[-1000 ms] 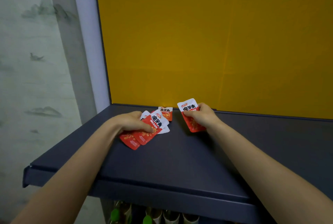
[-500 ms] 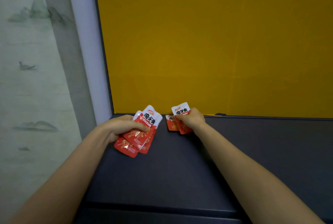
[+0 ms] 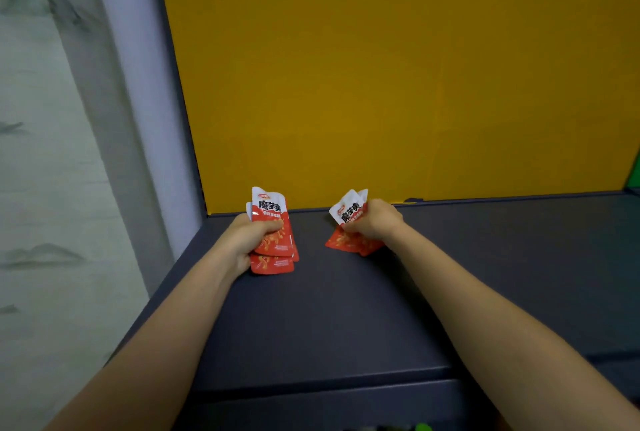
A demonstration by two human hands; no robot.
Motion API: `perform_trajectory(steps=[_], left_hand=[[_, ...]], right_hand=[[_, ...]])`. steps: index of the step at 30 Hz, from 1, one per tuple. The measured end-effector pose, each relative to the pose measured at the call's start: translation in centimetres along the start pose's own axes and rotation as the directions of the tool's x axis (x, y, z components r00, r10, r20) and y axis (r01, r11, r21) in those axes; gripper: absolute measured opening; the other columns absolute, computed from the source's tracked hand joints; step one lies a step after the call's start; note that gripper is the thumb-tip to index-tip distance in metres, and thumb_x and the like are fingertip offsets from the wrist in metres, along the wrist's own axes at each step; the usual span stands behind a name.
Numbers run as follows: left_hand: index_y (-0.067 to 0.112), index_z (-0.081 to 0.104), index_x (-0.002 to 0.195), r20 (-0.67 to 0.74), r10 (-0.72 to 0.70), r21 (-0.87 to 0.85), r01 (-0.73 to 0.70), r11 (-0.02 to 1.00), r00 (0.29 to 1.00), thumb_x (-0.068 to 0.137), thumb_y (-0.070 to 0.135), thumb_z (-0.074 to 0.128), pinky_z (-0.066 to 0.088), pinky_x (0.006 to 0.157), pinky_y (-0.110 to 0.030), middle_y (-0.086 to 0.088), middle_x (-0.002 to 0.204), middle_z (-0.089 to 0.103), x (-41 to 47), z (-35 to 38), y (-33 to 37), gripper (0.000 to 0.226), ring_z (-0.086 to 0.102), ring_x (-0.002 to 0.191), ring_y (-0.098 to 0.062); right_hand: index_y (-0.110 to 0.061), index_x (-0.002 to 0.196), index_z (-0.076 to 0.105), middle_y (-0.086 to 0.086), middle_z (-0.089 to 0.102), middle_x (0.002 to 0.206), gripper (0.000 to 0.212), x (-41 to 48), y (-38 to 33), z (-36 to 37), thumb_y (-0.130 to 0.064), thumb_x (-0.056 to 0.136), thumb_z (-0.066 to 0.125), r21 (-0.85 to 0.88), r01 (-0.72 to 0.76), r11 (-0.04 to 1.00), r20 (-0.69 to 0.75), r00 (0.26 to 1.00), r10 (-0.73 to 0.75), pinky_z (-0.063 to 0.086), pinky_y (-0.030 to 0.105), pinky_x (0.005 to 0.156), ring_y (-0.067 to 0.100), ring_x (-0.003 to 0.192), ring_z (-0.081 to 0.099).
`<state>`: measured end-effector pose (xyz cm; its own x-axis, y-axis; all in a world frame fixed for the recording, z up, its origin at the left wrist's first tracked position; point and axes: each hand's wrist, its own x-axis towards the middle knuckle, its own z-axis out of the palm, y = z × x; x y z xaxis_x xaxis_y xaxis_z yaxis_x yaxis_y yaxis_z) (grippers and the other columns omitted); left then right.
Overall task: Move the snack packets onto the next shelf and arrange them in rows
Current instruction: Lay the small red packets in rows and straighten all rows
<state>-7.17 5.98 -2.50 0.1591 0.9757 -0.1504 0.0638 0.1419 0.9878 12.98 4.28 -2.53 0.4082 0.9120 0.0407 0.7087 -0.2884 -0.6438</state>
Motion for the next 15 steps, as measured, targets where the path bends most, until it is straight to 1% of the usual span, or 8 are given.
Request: perform_trajectory(steps=[3,6,8,9,10,12,14,15], left_hand=[[0.01,0.056,0.11,0.048,0.036,-0.003,-0.036,0.999,0.998,0.086,0.009,0.061,0.047,0.057,-0.032,-0.006,0.083,0.063,-0.8,0.9,0.5,0.025,0.061,0.073,-0.018],[0.012,0.058,0.106,0.126,0.105,-0.015,-0.104,0.994,0.987,0.086,0.01,0.061,0.049,0.06,-0.032,-0.006,0.084,0.064,-2.3,3.1,1.5,0.02,0.062,0.074,-0.018],[0.015,0.059,0.096,0.198,0.142,-0.02,-0.141,0.99,0.97,0.087,0.009,0.061,0.051,0.057,-0.031,-0.005,0.084,0.065,-3.5,5.4,2.0,0.011,0.063,0.073,-0.017],[0.016,0.059,0.093,0.235,0.151,-0.022,-0.15,0.988,0.96,0.087,0.009,0.06,0.053,0.054,-0.029,-0.004,0.084,0.065,-4.3,6.9,2.1,0.009,0.064,0.072,-0.016],[0.016,0.059,0.094,0.271,0.161,-0.031,-0.159,0.987,0.949,0.087,0.009,0.06,0.055,0.052,-0.026,-0.004,0.083,0.065,-5.0,8.4,2.2,0.01,0.065,0.069,-0.015],[0.016,0.059,0.095,0.343,0.178,-0.057,-0.169,0.984,0.922,0.087,0.01,0.06,0.055,0.052,-0.026,-0.003,0.083,0.066,-6.5,11.9,2.4,0.01,0.067,0.066,-0.013],[0.017,0.059,0.095,0.418,0.187,-0.063,-0.177,0.982,0.889,0.087,0.011,0.06,0.053,0.059,-0.029,-0.003,0.085,0.066,-8.4,15.8,2.5,0.01,0.066,0.072,-0.014],[0.017,0.06,0.096,0.456,0.193,-0.067,-0.183,0.981,0.869,0.087,0.012,0.06,0.053,0.062,-0.029,-0.003,0.086,0.067,-9.4,18.0,2.5,0.01,0.065,0.074,-0.015]], right_hand=[[-0.013,0.103,0.064,0.007,0.064,0.103,0.03,-2.0,1.3,-1.8,-0.027,0.077,0.068,0.144,0.028,0.989,-0.028,0.999,-0.024,0.047,0.033,0.088,0.026,0.108,0.06],[-0.016,0.101,0.064,0.008,0.067,0.108,0.027,-4.6,2.9,-4.3,-0.025,0.077,0.071,0.368,0.078,0.927,-0.125,0.992,-0.034,0.049,0.037,0.092,0.025,0.104,0.062],[-0.016,0.103,0.064,0.009,0.068,0.109,0.028,-6.9,4.6,-6.6,-0.024,0.078,0.071,0.456,0.099,0.884,-0.177,0.984,-0.019,0.05,0.04,0.093,0.024,0.102,0.064],[-0.018,0.099,0.064,0.008,0.069,0.107,0.023,-8.2,5.7,-7.9,-0.024,0.078,0.071,0.488,0.107,0.866,-0.2,0.98,-0.008,0.05,0.04,0.093,0.023,0.101,0.064],[-0.021,0.094,0.064,0.006,0.069,0.105,0.016,-9.6,6.9,-9.3,-0.023,0.079,0.07,0.512,0.113,0.851,-0.224,0.975,0.006,0.051,0.038,0.09,0.022,0.099,0.065],[-0.024,0.089,0.061,-0.001,0.069,0.095,0.011,-12.3,9.6,-12.1,-0.024,0.081,0.069,0.542,0.118,0.832,-0.278,0.96,0.044,0.051,0.03,0.077,0.014,0.088,0.065],[-0.024,0.099,0.058,-0.008,0.065,0.089,0.02,-15.1,12.9,-15.0,-0.027,0.081,0.069,0.545,0.109,0.831,-0.332,0.938,0.095,0.045,0.022,0.065,0.006,0.079,0.061],[-0.023,0.104,0.057,-0.008,0.065,0.091,0.026,-16.5,14.7,-16.4,-0.028,0.081,0.069,0.544,0.096,0.834,-0.364,0.922,0.132,0.044,0.022,0.064,0.005,0.079,0.06]])
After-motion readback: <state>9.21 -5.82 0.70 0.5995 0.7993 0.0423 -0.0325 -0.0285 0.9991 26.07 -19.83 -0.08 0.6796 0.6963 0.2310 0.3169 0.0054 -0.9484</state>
